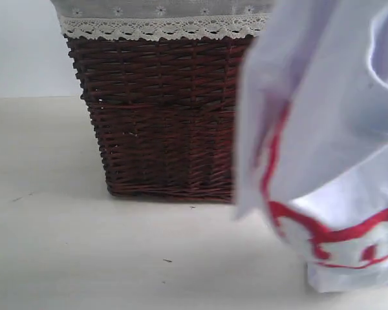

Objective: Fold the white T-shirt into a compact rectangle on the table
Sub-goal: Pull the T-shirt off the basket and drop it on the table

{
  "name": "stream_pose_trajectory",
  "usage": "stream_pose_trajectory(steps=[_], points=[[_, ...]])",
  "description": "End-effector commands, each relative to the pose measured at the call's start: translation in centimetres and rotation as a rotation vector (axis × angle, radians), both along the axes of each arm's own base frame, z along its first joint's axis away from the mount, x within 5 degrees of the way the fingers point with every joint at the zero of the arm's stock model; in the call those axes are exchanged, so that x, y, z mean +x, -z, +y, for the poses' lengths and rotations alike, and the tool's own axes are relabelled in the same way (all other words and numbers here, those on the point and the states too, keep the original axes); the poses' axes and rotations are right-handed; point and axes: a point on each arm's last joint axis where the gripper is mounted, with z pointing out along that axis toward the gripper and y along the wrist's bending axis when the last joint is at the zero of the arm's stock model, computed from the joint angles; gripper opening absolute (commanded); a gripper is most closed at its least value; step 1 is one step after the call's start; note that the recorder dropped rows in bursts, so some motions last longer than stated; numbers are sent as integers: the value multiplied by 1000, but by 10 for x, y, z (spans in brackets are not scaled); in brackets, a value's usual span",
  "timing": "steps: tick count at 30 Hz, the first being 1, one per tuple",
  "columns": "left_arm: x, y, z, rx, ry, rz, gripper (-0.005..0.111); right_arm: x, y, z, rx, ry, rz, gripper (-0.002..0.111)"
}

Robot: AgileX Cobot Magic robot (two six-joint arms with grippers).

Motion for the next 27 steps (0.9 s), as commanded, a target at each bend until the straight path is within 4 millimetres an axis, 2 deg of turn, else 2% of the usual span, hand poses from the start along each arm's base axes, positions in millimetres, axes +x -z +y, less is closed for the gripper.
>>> stream_pose_trajectory(steps=[1, 3, 4, 5, 6, 7, 8, 9, 10, 11, 12, 13, 15, 18, 21, 24, 27], points=[[0, -1, 0, 1, 3, -12, 0, -14, -17, 11, 206, -135, -23, 0], [0, -1, 0, 1, 3, -12, 0, -8, -11, 6, 116, -68, -37, 0], [0, -1, 0, 1, 3, -12, 0, 0, 0, -2, 8, 36, -23, 0], [0, -1, 0, 1, 3, -12, 0, 12, 19, -10, -68, 150, 57, 0], [0, -1, 0, 1, 3, -12, 0, 18, 33, -13, -115, 204, 107, 0], [0, -1, 0, 1, 3, -12, 0, 32, 67, -21, -246, 276, 194, 0], [0, -1, 0, 1, 3, -12, 0, 39, 86, -25, -325, 304, 241, 0], [0, -1, 0, 1, 3, -12, 0, 50, 122, -33, -460, 351, 339, 0], [0, -1, 0, 1, 3, -12, 0, 56, 141, -36, -535, 358, 389, 0], [0, -1, 0, 1, 3, -12, 0, 66, 172, -40, -652, 355, 480, 1], [0, -1, 0, 1, 3, -12, 0, 72, 188, -43, -716, 348, 532, 4], [0, -1, 0, 1, 3, -12, 0, 81, 208, -46, -815, 339, 588, 12], [0, -1, 0, 1, 3, -12, 0, 94, 220, -55, -947, 386, 610, 23], [0, -1, 0, 1, 3, -12, 0, 109, 228, -70, -1120, 508, 596, 39], [0, -1, 0, 1, 3, -12, 0, 119, 233, -78, -1229, 571, 569, 51], [0, -1, 0, 1, 3, -12, 0, 124, 236, -80, -1278, 568, 563, 56], [0, -1, 0, 1, 3, -12, 0, 128, 234, -79, -1284, 546, 553, 56]])
